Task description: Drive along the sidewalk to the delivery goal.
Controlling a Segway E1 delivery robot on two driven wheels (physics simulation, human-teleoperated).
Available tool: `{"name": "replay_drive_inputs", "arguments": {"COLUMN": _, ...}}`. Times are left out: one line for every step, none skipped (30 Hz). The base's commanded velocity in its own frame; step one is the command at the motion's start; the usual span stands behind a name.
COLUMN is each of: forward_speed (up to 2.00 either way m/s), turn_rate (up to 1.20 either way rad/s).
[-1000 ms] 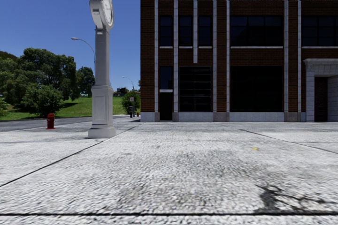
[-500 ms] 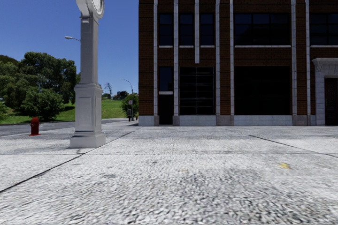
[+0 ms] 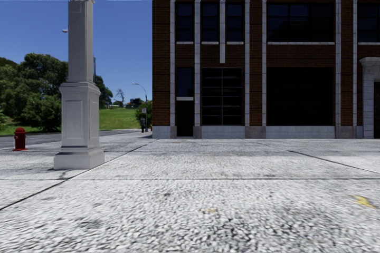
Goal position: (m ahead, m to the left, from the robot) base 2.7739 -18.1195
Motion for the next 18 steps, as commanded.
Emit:
{"name": "replay_drive_inputs", "arguments": {"forward_speed": 1.31, "turn_rate": -0.28}}
{"name": "replay_drive_inputs", "arguments": {"forward_speed": 1.31, "turn_rate": -0.29}}
{"name": "replay_drive_inputs", "arguments": {"forward_speed": 1.31, "turn_rate": -0.29}}
{"name": "replay_drive_inputs", "arguments": {"forward_speed": 1.31, "turn_rate": -0.29}}
{"name": "replay_drive_inputs", "arguments": {"forward_speed": 1.31, "turn_rate": -0.29}}
{"name": "replay_drive_inputs", "arguments": {"forward_speed": 1.31, "turn_rate": -0.29}}
{"name": "replay_drive_inputs", "arguments": {"forward_speed": 1.31, "turn_rate": -0.29}}
{"name": "replay_drive_inputs", "arguments": {"forward_speed": 1.31, "turn_rate": -0.29}}
{"name": "replay_drive_inputs", "arguments": {"forward_speed": 1.31, "turn_rate": -0.29}}
{"name": "replay_drive_inputs", "arguments": {"forward_speed": 1.31, "turn_rate": -0.29}}
{"name": "replay_drive_inputs", "arguments": {"forward_speed": 1.31, "turn_rate": -0.29}}
{"name": "replay_drive_inputs", "arguments": {"forward_speed": 1.31, "turn_rate": -0.3}}
{"name": "replay_drive_inputs", "arguments": {"forward_speed": 1.31, "turn_rate": -0.3}}
{"name": "replay_drive_inputs", "arguments": {"forward_speed": 1.31, "turn_rate": -0.3}}
{"name": "replay_drive_inputs", "arguments": {"forward_speed": 1.31, "turn_rate": -0.3}}
{"name": "replay_drive_inputs", "arguments": {"forward_speed": 1.31, "turn_rate": -0.31}}
{"name": "replay_drive_inputs", "arguments": {"forward_speed": 1.31, "turn_rate": -0.31}}
{"name": "replay_drive_inputs", "arguments": {"forward_speed": 1.31, "turn_rate": -0.31}}
